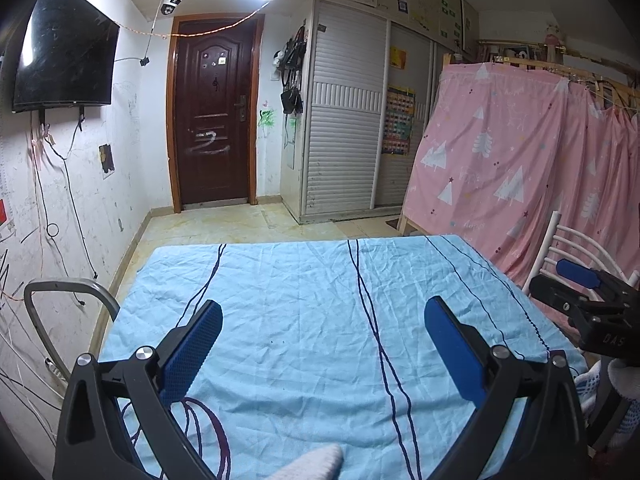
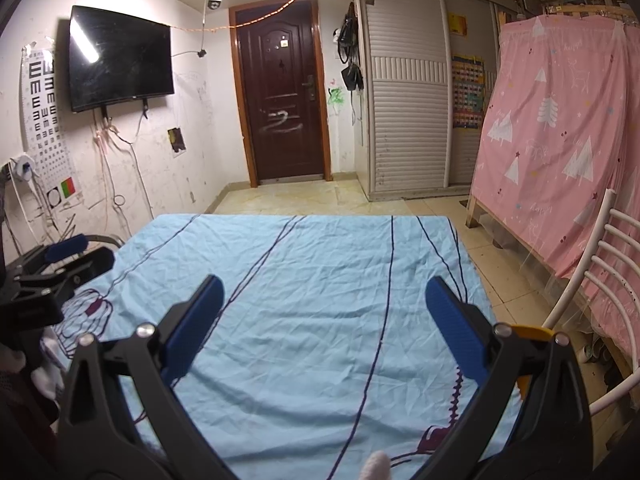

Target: Collect trash

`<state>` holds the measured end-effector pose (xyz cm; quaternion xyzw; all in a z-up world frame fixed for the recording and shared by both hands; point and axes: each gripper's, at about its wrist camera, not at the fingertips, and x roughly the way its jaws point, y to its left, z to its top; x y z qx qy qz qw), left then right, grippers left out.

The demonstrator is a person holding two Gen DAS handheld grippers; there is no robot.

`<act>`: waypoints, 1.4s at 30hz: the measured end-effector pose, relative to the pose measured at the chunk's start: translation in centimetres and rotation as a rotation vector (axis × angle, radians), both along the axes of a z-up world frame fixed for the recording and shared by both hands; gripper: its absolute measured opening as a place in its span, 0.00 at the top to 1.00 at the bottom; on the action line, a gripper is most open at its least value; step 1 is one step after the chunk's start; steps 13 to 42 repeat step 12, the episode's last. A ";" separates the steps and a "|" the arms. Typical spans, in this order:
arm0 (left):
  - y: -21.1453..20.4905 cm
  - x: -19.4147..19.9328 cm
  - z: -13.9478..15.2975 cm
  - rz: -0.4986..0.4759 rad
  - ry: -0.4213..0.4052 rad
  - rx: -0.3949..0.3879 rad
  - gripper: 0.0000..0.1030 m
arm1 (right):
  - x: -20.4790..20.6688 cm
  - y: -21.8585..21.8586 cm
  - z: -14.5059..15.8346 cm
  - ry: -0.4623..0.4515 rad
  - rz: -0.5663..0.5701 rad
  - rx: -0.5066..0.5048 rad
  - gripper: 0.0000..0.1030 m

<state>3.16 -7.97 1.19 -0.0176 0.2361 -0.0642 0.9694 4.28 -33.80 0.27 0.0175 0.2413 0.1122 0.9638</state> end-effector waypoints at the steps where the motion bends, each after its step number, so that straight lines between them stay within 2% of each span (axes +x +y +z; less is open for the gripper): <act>1: -0.1 0.0 0.0 -0.001 -0.004 0.002 0.10 | 0.0 0.0 0.0 0.000 0.000 0.000 0.06; 42: 0.0 0.9 -0.3 0.010 0.018 0.008 0.10 | 0.8 0.1 -0.4 0.010 0.003 -0.007 0.06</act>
